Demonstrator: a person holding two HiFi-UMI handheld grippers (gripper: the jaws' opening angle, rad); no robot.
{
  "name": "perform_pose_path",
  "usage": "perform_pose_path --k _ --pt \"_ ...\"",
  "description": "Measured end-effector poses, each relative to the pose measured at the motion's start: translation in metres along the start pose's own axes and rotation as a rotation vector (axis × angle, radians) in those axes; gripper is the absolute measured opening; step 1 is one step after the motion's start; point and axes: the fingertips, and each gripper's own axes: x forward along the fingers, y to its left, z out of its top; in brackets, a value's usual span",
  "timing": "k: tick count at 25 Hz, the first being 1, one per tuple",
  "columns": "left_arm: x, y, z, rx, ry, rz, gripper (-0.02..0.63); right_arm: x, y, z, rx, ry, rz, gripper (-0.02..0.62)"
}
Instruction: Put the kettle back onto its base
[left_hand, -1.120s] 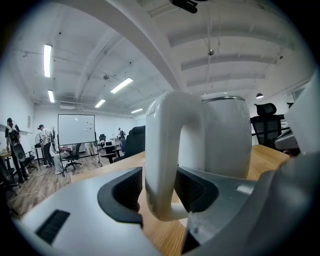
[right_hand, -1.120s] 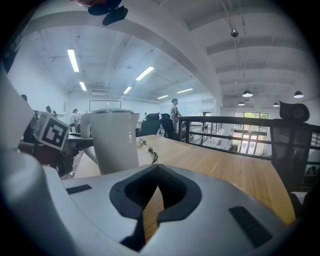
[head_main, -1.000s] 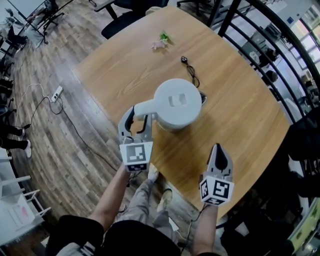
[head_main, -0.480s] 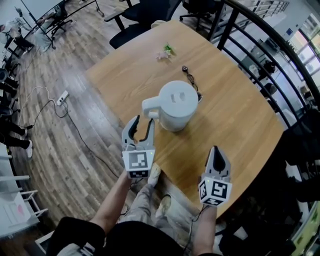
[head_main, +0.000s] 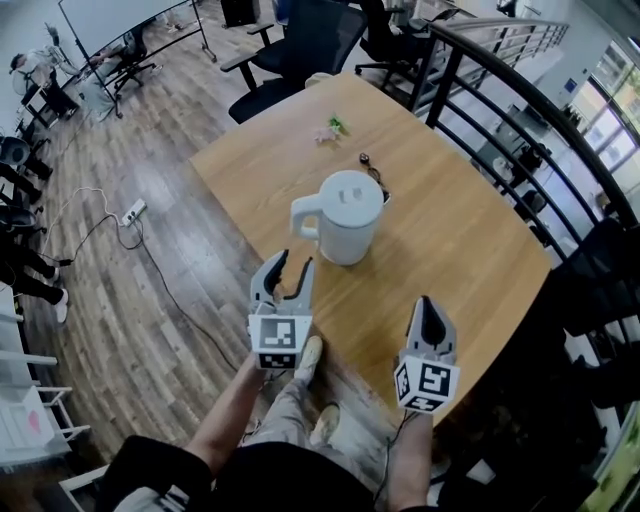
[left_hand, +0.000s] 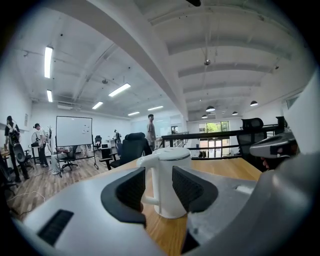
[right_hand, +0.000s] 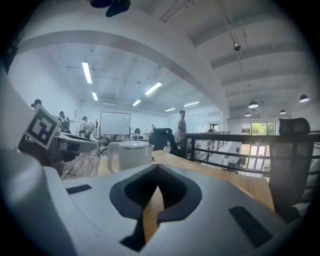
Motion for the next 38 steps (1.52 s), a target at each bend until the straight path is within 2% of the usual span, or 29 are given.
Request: perform_pose_path --k 4,18,25,29,38 --pt "-0.034 -0.019 0.008 -0.003 0.005 -0.032 0.166 -0.026 0.002 0.01 0.008 -0.053 0.019 -0.002" --pt "-0.139 -0.07 0.026 -0.003 -0.007 -0.095 0.1 -0.115 0.005 0.026 0.017 -0.109 0.044 -0.002" --pt "-0.177 -0.089 0.025 0.01 -0.011 -0.107 0.061 -0.151 0.011 0.023 0.02 -0.106 0.062 -0.002" --pt "-0.195 -0.103 0.025 0.012 -0.015 -0.122 0.028 -0.167 0.015 0.022 0.037 -0.141 0.084 -0.002" --pt "-0.222 -0.113 0.028 0.003 -0.031 -0.123 0.003 -0.191 0.022 0.011 0.037 -0.119 0.099 -0.002"
